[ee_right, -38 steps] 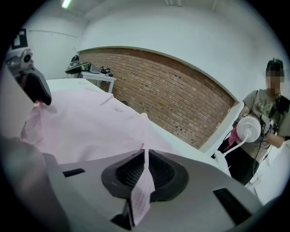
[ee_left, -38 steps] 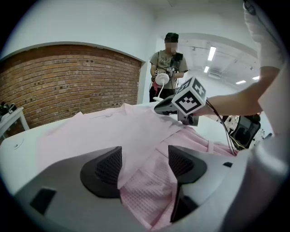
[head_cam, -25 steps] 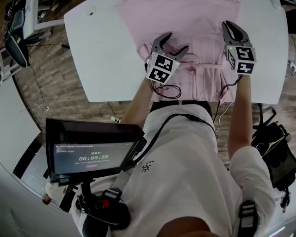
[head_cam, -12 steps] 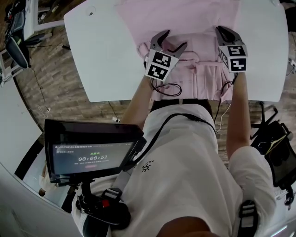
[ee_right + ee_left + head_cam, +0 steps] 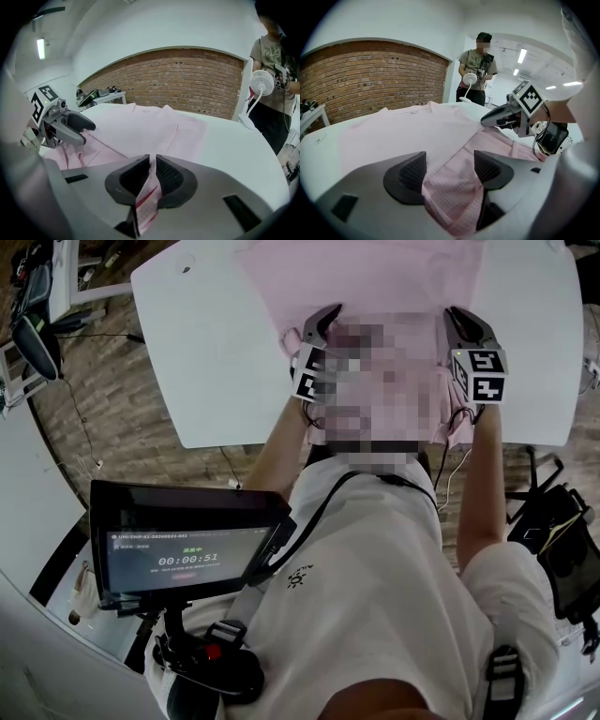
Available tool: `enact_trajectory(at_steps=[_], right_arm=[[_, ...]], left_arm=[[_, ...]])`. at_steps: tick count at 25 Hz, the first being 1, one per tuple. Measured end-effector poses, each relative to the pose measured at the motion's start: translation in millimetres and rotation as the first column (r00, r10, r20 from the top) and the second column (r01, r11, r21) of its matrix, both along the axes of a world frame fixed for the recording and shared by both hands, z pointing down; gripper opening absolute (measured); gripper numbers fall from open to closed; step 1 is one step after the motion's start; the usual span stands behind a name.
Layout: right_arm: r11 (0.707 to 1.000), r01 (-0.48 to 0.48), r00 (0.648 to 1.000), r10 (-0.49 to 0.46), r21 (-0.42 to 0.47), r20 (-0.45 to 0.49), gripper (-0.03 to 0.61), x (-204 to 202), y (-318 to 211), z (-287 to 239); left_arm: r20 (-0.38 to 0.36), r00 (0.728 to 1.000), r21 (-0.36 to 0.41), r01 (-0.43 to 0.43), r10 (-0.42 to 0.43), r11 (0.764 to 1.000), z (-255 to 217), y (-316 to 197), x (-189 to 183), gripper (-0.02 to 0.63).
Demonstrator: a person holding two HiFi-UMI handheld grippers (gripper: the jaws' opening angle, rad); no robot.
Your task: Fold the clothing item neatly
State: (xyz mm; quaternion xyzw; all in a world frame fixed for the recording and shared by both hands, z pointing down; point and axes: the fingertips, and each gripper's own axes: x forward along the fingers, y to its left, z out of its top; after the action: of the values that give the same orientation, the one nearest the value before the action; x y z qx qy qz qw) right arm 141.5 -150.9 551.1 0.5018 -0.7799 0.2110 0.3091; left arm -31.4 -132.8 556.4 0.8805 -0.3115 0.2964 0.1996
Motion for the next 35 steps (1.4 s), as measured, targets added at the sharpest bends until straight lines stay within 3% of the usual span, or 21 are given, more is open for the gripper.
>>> enact_trajectory(at_steps=[8,13,17,21,27,35], right_arm=[[0.996,-0.024,0.999,0.021,0.088,0.04,0.027,3.2,-21.7,-24.5],[0.993,0.011,0.998,-0.017,0.121,0.054,0.003,-12.7,-41.3,-31.1],[0.991,0.052,0.998,-0.057,0.122,0.03,0.004,-25.1,-59.7,-21.5],[0.993,0.073,0.997,-0.072,0.095,-0.011,0.003,-21.3,-72.8,-9.3],[0.996,0.072,0.997,-0.07,0.058,-0.03,0.003,-7.4,-80.0,-0.6],[0.997,0.071,0.995,-0.071,0.003,-0.064,0.003,-1.5,-79.4,14.1]], left_arm=[[-0.126,0.988,0.037,0.097,-0.092,0.995,-33.9,-20.8,-11.3,0.311],[-0.151,0.977,0.065,0.165,-0.154,0.984,-45.2,-48.2,-32.1,0.163],[-0.122,0.945,0.048,0.311,-0.304,0.949,-40.6,-85.8,-70.8,0.003],[-0.048,0.904,-0.018,0.424,-0.424,0.906,-21.4,-113.0,-108.0,0.003],[0.006,0.901,-0.083,0.434,-0.435,0.897,-1.1,-122.0,-123.2,0.003],[0.061,0.888,-0.114,0.461,-0.457,0.88,11.6,-123.4,-128.7,0.003]])
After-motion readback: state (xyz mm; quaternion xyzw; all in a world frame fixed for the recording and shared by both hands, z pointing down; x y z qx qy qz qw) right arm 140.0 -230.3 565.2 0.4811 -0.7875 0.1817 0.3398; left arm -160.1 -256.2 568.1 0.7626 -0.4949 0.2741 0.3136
